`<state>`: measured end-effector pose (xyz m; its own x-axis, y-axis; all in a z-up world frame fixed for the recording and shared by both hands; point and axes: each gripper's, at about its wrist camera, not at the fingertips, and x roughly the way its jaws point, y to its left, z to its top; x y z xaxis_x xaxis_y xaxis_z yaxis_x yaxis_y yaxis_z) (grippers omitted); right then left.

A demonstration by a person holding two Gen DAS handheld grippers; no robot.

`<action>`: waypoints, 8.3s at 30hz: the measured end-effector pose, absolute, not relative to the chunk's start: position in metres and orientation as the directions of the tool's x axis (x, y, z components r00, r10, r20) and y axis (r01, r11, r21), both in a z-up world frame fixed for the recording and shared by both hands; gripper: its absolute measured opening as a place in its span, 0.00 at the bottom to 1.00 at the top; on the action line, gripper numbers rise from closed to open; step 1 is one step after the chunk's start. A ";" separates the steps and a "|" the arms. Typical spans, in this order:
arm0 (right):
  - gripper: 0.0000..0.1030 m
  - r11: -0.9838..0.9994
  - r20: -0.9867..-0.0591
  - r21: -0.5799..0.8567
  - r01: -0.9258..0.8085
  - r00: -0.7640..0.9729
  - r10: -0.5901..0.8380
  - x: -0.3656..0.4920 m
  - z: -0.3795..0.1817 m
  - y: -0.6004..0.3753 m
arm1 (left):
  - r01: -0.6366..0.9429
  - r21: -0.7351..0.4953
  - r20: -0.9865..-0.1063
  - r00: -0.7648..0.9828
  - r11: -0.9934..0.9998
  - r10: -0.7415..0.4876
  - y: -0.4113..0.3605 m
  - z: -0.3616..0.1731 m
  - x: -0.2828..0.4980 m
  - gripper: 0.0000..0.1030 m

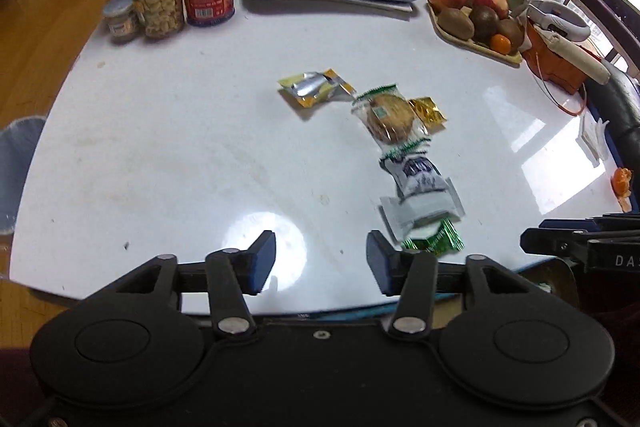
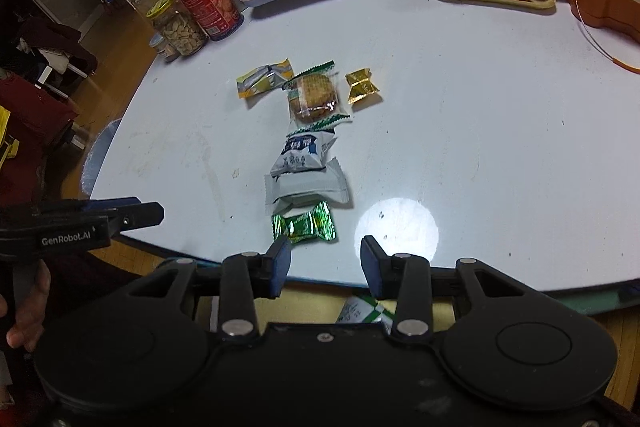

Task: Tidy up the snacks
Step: 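Move the right gripper to the clear round cookie packet while the left moves to the silver-yellow candy, then close the right gripper on the cookie packet while the left approaches the silver-yellow candy, then close the left gripper on the silver-yellow candy packet, then hold both packets raised and turn toward the tin tray, then carry both packets over the tin tray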

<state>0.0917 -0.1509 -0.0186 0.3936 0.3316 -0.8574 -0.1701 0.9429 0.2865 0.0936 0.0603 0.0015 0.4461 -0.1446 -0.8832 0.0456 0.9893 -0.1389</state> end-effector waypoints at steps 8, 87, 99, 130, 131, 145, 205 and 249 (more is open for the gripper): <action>0.42 0.952 -0.854 0.235 -0.197 0.426 0.299 0.147 -0.021 -0.120 | 0.054 -0.091 -0.881 0.460 0.994 -0.105 0.079 -0.015 0.163 0.59; 0.51 0.937 -0.876 0.348 0.018 0.363 0.318 0.174 -0.052 -0.204 | 0.680 0.103 -0.916 0.349 0.726 -0.197 0.025 -0.048 0.253 0.59; 0.51 0.936 -0.880 0.350 0.016 0.347 0.324 0.183 -0.059 -0.202 | 0.715 0.058 -0.953 0.246 0.697 -0.174 0.010 -0.068 0.275 0.59; 0.51 0.940 -0.875 0.340 0.006 0.368 0.314 0.183 -0.054 -0.198 | 0.717 0.077 -0.960 0.242 0.693 -0.144 0.001 -0.074 0.278 0.40; 0.51 0.940 -0.874 0.341 0.004 0.369 0.315 0.183 -0.054 -0.198 | 0.706 0.087 -0.957 0.256 0.703 -0.138 0.001 -0.075 0.277 0.40; 0.51 0.952 -0.890 0.307 0.002 0.356 0.286 0.186 -0.061 -0.193 | 0.564 0.184 -0.928 0.369 0.805 -0.047 0.004 -0.079 0.232 0.38; 0.51 0.964 -0.902 0.259 0.063 0.372 0.218 0.187 -0.073 -0.194 | 0.002 -0.041 -0.887 0.460 0.999 -0.037 0.052 -0.044 0.183 0.38; 0.51 0.918 -0.817 0.377 0.126 0.513 0.265 0.136 -0.030 -0.230 | -0.031 -0.294 -0.719 0.666 0.955 -0.200 0.081 -0.005 0.110 0.38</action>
